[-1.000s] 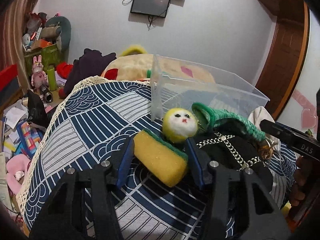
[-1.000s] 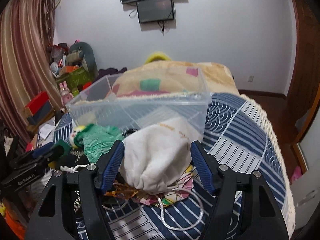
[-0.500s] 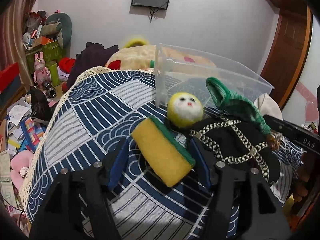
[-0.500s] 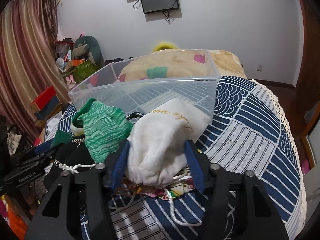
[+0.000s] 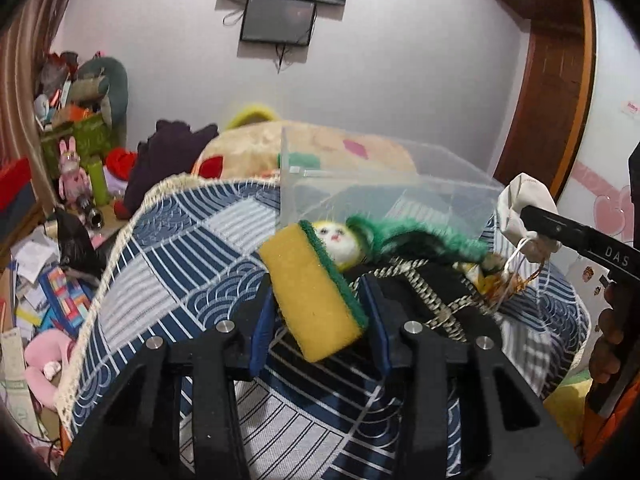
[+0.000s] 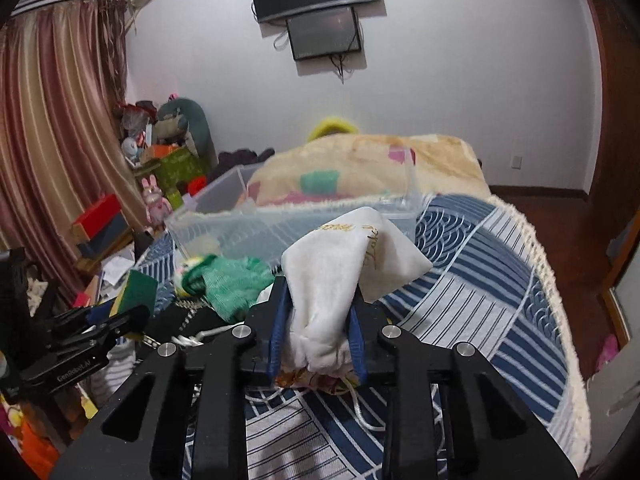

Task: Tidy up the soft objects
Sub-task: 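Grasp the white cloth pouch with the right gripper while the left gripper grasps the yellow-green sponge, then carry the pouch into the clear box with the right gripper while the left drops the sponge in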

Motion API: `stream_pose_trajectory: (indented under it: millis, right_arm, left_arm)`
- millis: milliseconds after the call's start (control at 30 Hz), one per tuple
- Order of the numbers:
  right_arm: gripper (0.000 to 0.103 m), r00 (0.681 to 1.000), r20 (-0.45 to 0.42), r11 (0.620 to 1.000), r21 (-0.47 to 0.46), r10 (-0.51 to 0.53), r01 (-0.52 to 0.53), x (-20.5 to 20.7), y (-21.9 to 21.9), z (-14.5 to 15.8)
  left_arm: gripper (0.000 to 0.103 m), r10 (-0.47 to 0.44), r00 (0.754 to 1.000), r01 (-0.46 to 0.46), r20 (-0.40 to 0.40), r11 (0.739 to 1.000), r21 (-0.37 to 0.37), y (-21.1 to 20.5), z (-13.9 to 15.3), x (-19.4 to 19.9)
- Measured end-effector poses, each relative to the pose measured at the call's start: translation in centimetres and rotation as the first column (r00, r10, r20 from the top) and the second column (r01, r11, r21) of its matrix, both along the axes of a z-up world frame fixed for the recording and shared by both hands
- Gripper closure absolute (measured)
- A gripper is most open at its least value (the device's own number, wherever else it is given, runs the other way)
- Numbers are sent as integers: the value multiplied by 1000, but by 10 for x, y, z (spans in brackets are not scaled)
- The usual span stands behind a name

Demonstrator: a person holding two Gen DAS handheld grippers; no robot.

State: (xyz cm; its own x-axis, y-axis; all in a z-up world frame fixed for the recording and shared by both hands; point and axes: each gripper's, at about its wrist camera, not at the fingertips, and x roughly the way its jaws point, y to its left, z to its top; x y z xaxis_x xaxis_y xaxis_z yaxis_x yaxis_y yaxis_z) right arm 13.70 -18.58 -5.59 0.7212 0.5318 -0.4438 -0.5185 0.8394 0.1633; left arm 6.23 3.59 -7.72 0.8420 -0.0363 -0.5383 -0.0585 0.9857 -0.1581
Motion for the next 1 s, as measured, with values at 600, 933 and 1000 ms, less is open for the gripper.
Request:
stream_pose_trajectory:
  millis: [600,933,1000]
  right_arm:
    - [78,988,146,999,17,-41,38,-4,-7,44]
    - [78,976,211,998,36,-55,48,11,5,65]
    - [78,973,225,998,42,-58,50,13,8,69]
  left_arm:
    - [61,-48,989,49,140,999,-3,7,62,20]
    - [61,-43,988,43,149,999,1,10,80,54]
    - [61,-28,989,26,144,999,19,10,81,63]
